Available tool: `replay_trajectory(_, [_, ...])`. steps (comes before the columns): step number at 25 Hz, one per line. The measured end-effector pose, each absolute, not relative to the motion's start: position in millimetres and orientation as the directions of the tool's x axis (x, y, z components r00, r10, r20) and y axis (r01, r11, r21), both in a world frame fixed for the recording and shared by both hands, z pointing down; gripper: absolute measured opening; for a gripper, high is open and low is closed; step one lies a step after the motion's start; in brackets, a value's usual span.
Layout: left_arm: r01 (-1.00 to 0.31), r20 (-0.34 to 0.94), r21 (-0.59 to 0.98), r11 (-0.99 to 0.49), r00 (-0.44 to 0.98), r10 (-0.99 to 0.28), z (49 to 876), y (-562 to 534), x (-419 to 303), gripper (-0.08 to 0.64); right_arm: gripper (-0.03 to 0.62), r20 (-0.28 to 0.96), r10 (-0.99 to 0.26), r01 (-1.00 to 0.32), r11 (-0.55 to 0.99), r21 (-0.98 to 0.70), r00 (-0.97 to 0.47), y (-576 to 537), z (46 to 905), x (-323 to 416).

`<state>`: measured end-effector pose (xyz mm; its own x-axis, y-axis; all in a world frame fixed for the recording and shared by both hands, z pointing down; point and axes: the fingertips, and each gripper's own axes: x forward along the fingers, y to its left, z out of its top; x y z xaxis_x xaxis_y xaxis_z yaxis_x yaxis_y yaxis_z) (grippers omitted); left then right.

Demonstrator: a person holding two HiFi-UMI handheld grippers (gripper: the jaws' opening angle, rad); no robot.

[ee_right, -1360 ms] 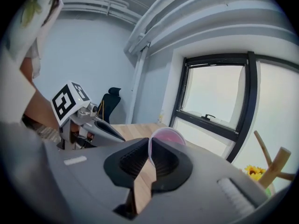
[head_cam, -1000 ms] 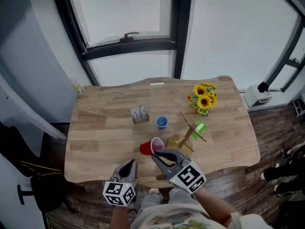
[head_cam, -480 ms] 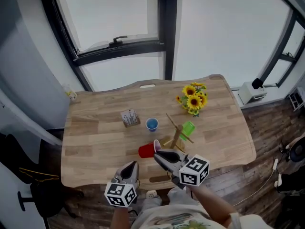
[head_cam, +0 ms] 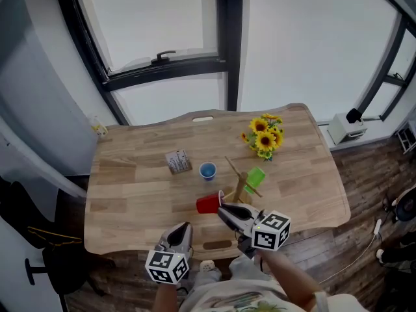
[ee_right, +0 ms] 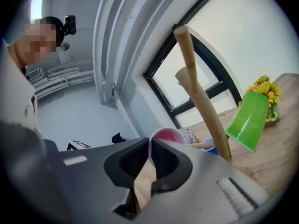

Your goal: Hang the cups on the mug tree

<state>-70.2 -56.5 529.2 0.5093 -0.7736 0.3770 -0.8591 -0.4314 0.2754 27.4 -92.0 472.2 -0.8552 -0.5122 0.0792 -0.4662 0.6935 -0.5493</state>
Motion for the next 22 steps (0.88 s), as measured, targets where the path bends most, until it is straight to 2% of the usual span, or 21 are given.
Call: replay_trajectory(22, [-0.856,0.385,0.266,-0.443,0.516,-0.765,528.9,-51.2,-57.0,0.0,0.025,0.086,-0.582,-0.489,0.582,-0.65,-0.808,-100.1,495.3,67.9])
